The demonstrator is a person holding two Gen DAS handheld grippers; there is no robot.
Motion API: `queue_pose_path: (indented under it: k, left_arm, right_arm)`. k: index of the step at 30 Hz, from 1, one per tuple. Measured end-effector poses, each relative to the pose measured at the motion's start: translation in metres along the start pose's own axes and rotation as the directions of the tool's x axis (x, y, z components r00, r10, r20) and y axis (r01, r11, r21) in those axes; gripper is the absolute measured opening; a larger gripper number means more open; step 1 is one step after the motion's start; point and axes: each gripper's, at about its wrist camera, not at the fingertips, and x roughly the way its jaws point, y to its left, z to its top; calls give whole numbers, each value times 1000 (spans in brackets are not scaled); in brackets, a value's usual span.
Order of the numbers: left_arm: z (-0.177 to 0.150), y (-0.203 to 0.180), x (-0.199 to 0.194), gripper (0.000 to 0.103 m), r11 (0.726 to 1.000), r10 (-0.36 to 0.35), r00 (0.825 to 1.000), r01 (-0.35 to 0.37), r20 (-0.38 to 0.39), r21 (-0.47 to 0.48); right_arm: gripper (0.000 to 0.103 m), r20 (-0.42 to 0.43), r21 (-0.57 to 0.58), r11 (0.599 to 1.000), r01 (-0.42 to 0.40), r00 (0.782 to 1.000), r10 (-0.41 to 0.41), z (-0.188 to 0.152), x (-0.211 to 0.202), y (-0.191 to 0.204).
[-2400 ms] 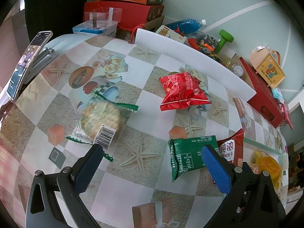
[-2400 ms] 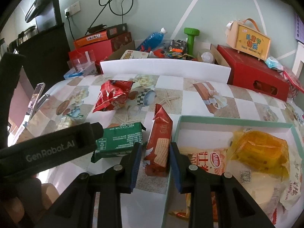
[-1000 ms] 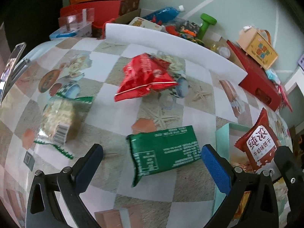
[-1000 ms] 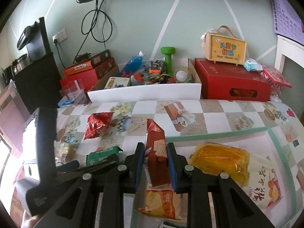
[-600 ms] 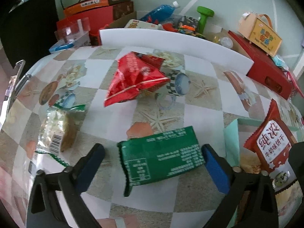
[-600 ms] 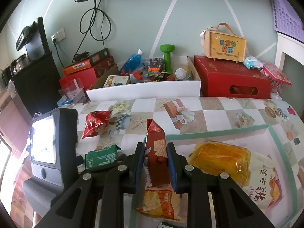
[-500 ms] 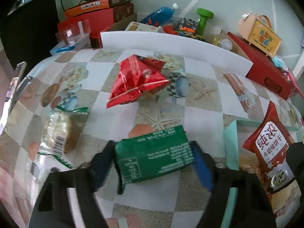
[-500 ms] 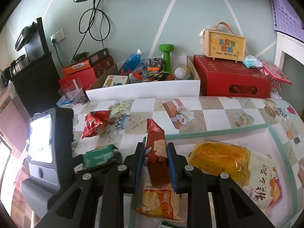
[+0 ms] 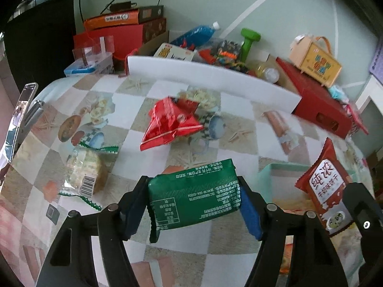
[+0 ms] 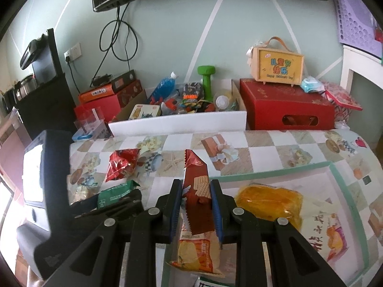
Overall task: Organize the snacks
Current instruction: 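Carry green pack into tray with left gripper while right gripper carries red wafer pack there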
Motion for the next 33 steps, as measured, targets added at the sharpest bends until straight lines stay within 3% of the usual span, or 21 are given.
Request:
queue_pose_path:
  k: [12, 19, 22, 27, 33]
  left_arm:
    - [-1, -32, -49, 72, 990, -114, 990, 106, 83, 88]
    - [-9, -74, -50, 72, 967, -178, 982, 162, 69, 194]
    - [-16, -94, -45, 72, 953, -208, 977, 191, 48, 237]
    - [-26, -114, -31, 72, 940, -209, 978, 199, 7, 278]
    - [-28, -115, -19, 72, 943, -192, 981, 185, -2, 276]
  right_arm:
    - [26, 115, 109, 990, 93, 988, -105, 12, -53, -52]
    - [26, 125, 172, 962, 212, 964, -235, 14, -67, -99]
    - [26, 126, 212, 951, 227, 958, -257, 13, -68, -118]
    - [26, 88, 262, 938, 228, 962, -259, 5, -54, -140]
    - [26, 98, 317, 922, 224, 959, -266, -6, -36, -152]
